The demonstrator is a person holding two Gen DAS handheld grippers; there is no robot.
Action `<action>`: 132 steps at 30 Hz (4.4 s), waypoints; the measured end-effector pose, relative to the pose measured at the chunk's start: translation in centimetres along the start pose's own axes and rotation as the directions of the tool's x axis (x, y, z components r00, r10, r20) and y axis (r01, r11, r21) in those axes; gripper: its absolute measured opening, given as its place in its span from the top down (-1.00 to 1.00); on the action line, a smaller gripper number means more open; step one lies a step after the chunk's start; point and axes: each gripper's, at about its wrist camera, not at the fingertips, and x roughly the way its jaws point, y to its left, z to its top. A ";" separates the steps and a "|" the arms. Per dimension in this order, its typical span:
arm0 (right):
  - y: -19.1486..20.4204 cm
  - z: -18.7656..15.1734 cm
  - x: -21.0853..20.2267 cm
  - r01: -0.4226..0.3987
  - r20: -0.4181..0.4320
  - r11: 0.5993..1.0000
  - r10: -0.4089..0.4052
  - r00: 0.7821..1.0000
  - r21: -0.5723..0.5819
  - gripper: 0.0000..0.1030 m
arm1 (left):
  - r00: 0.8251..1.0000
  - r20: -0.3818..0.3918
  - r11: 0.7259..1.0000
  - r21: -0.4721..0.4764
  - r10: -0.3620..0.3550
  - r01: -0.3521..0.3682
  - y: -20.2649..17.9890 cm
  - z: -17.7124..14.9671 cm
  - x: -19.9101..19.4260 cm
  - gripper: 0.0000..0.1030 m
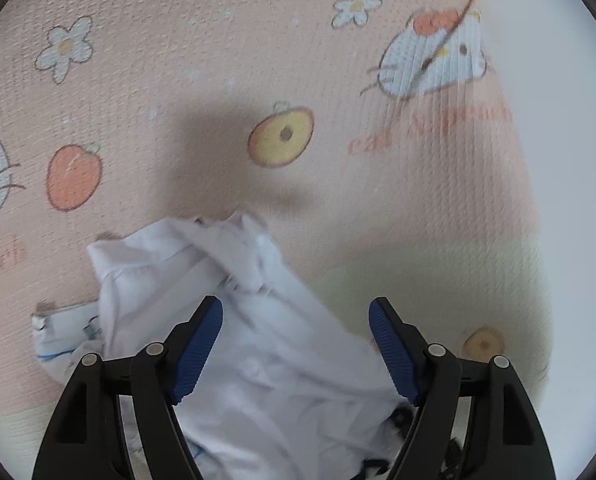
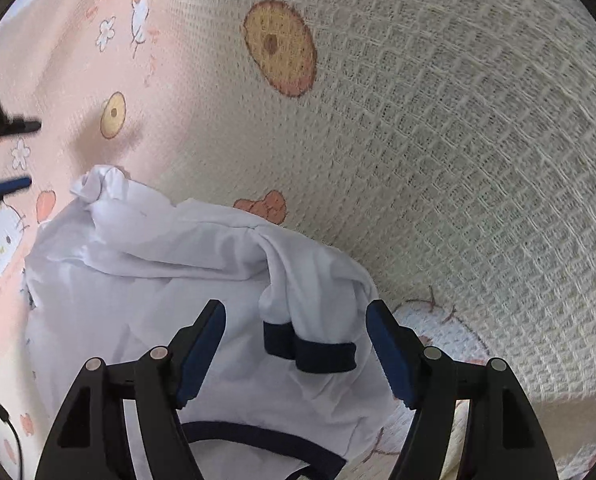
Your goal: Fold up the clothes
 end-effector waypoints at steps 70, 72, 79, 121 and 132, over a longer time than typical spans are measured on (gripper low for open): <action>-0.1 -18.1 -0.7 -0.415 -0.134 0.692 0.591 0.795 0.591 0.32 | 0.977 -0.078 0.715 0.693 0.199 -0.090 -2.8 -27.6 -2.8 -0.44; 0.4 -18.2 -0.5 -0.403 -0.156 0.705 0.584 0.797 0.583 0.68 | 0.977 -0.094 0.702 0.709 0.193 -0.070 -3.3 -28.2 -2.6 -0.44; 2.1 -16.5 -2.8 -0.548 -0.073 0.649 0.677 0.732 0.528 0.73 | 0.977 -0.108 0.620 0.784 0.182 -0.028 -5.0 -30.6 -3.0 -0.44; 2.1 -14.8 -1.3 -0.572 0.028 0.413 0.794 0.608 0.709 -0.24 | 0.993 -0.107 0.810 0.586 0.050 0.023 -5.4 -27.5 -0.4 0.79; 4.0 -15.0 0.7 -0.515 0.029 0.428 0.747 0.664 0.743 0.20 | 0.990 -0.132 0.781 0.624 0.052 0.043 -5.6 -28.2 -0.8 0.81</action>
